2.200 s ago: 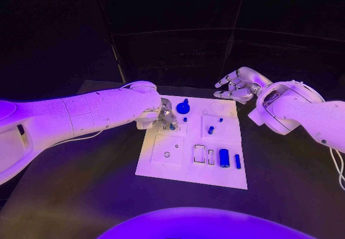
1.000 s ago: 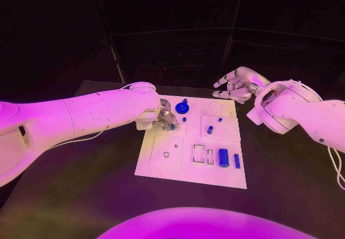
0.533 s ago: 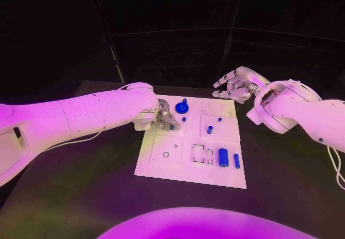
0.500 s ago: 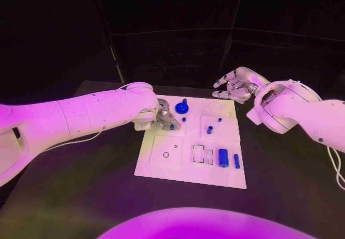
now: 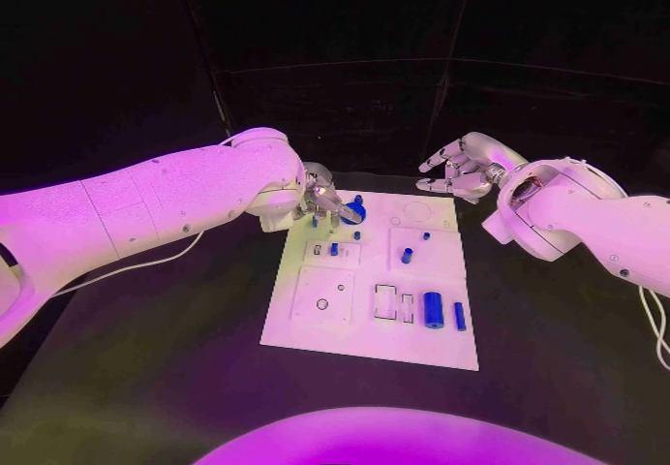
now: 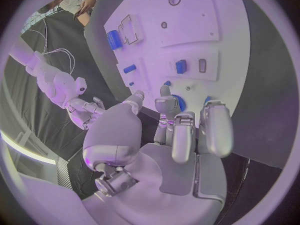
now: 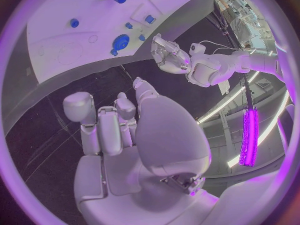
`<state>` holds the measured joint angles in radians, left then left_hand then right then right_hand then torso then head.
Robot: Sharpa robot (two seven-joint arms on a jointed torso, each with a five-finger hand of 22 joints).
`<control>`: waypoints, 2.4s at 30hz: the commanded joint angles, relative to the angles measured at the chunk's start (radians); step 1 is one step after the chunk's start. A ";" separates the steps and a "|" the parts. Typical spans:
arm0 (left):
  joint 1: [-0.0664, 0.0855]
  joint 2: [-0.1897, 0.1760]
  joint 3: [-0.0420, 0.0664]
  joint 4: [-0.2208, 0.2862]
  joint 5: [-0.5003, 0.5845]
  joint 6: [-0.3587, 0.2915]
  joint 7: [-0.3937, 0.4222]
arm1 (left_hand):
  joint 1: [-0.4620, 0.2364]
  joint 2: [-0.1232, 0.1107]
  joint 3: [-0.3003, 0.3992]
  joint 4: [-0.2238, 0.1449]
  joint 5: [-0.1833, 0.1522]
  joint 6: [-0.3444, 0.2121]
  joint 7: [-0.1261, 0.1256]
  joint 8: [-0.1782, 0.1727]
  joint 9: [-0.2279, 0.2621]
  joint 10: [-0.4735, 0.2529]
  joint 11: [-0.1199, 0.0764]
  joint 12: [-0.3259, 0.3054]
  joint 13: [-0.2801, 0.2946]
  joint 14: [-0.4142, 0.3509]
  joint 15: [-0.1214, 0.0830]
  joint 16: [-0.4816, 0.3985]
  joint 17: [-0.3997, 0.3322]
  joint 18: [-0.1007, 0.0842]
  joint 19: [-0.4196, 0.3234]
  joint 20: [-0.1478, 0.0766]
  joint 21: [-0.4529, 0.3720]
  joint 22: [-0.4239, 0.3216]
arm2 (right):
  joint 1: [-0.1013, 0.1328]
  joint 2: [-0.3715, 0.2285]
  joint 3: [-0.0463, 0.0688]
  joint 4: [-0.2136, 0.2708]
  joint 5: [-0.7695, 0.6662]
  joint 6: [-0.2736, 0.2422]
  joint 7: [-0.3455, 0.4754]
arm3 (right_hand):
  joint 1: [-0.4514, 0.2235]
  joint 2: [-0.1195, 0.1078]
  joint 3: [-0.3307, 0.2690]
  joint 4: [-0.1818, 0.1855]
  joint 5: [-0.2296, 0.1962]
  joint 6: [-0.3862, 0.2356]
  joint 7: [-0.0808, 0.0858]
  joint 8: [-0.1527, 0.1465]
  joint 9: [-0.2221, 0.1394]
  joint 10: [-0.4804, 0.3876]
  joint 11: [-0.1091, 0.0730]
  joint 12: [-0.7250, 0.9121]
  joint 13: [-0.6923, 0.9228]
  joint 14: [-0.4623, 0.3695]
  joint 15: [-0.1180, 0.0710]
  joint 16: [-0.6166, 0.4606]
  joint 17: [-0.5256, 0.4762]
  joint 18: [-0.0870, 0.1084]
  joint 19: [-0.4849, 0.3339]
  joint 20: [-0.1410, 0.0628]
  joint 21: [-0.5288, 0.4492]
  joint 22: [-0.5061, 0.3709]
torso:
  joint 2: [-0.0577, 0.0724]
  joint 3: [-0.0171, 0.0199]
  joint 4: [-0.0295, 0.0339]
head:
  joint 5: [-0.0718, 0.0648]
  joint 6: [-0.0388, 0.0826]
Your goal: Assemble the parts on the task board
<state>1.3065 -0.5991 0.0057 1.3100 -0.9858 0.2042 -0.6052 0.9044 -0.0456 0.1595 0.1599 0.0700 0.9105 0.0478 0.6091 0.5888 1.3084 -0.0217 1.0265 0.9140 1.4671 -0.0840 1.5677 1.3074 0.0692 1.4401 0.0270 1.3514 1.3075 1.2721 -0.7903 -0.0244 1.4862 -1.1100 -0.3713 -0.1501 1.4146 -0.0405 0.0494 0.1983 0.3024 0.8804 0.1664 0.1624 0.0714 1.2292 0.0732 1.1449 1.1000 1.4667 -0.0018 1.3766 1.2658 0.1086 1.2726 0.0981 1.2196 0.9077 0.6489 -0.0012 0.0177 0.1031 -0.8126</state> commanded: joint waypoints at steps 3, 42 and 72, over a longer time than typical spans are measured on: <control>0.031 0.000 0.008 -0.044 -0.009 0.061 -0.020 | 0.037 0.013 -0.037 0.006 -0.004 -0.033 0.015 -0.028 -0.018 -0.025 0.011 -0.015 -0.020 0.104 0.013 0.003 0.263 0.002 -0.016 0.009 -0.020 -0.011 | 0.002 0.000 0.001 -0.005 0.010 0.005 0.013 | 0.004 -0.003 -0.001 0.005 -0.005 -0.006 -0.002 0.004 -0.001 -0.005 0.001 0.003 -0.001 0.037 -0.004 -0.002 -0.001 0.014 0.001 0.001 -0.002 -0.001 | 0.000 0.0022 0.0012 | 0.002 0.004; 0.005 0.209 -0.040 -0.477 -0.132 0.155 0.048 | 0.127 0.061 -0.129 0.020 -0.002 -0.047 0.038 -0.088 -0.106 -0.055 0.032 -0.014 -0.041 0.104 0.030 0.003 0.263 0.004 -0.020 0.029 -0.034 -0.016 | 0.002 0.025 0.001 -0.015 0.011 0.008 0.012 | 0.006 -0.001 -0.001 0.006 -0.001 -0.007 -0.002 0.005 -0.001 -0.004 0.001 0.005 0.000 0.038 -0.005 -0.002 0.000 0.014 0.002 0.001 -0.002 0.000 | 0.000 0.0012 0.0008 | 0.014 0.004; -0.001 0.221 -0.040 -0.492 -0.133 0.199 0.077 | 0.175 0.083 -0.145 0.002 0.000 -0.039 0.039 -0.094 -0.132 -0.060 0.033 -0.013 -0.048 0.104 0.031 0.003 0.263 0.005 -0.021 0.030 -0.038 -0.016 | 0.002 0.030 0.001 -0.017 0.011 0.010 0.012 | 0.007 0.000 -0.001 0.006 0.000 -0.007 -0.002 0.005 -0.001 -0.004 0.001 0.005 0.000 0.038 -0.005 -0.002 0.001 0.014 0.003 0.001 -0.002 0.001 | 0.001 0.0010 0.0006 | 0.012 -0.001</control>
<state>1.3045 -0.3795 -0.0347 0.8171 -1.1107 0.3844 -0.5468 1.0683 0.0401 0.0194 0.1626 0.0701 0.8633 0.0888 0.5192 0.4579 1.2558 0.0107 1.0102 0.8674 1.4670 -0.0586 1.5677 1.3074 0.0691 1.4193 0.0479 1.3168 1.2926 1.2720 -0.7612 -0.0244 1.4688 -1.0996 -0.3652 -0.1457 1.4146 -0.0405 0.0497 0.1980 0.3024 0.8804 0.1664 0.1624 0.0714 1.2292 0.0732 1.1449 1.1003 1.4667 -0.0018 1.3766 1.2660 0.1086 1.2726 0.0981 1.2196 0.9080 0.6494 0.0001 0.0181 0.1161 -0.8125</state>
